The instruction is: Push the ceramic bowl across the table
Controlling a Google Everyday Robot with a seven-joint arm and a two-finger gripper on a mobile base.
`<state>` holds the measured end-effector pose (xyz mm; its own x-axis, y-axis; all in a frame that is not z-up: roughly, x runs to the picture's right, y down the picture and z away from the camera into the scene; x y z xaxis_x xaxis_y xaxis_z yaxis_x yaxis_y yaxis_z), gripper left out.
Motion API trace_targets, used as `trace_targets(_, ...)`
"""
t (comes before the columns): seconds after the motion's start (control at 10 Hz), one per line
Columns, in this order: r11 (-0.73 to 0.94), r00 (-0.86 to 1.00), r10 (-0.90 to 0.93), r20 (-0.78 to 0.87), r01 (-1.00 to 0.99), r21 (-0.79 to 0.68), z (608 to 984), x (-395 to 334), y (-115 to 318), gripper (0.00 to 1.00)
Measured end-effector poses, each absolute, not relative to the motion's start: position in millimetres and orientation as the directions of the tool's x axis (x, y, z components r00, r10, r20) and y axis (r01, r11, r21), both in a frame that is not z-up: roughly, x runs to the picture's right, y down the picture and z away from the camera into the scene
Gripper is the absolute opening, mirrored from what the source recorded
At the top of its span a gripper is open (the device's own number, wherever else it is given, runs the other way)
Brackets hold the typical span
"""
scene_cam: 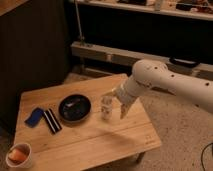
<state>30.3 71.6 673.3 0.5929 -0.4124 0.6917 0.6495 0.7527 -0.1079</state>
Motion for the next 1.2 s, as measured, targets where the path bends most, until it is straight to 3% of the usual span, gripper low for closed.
trace_targets(1.2, 0.663, 0.492, -0.377, 0.785, 0.735, -0.142, 745, -79, 113, 0.8)
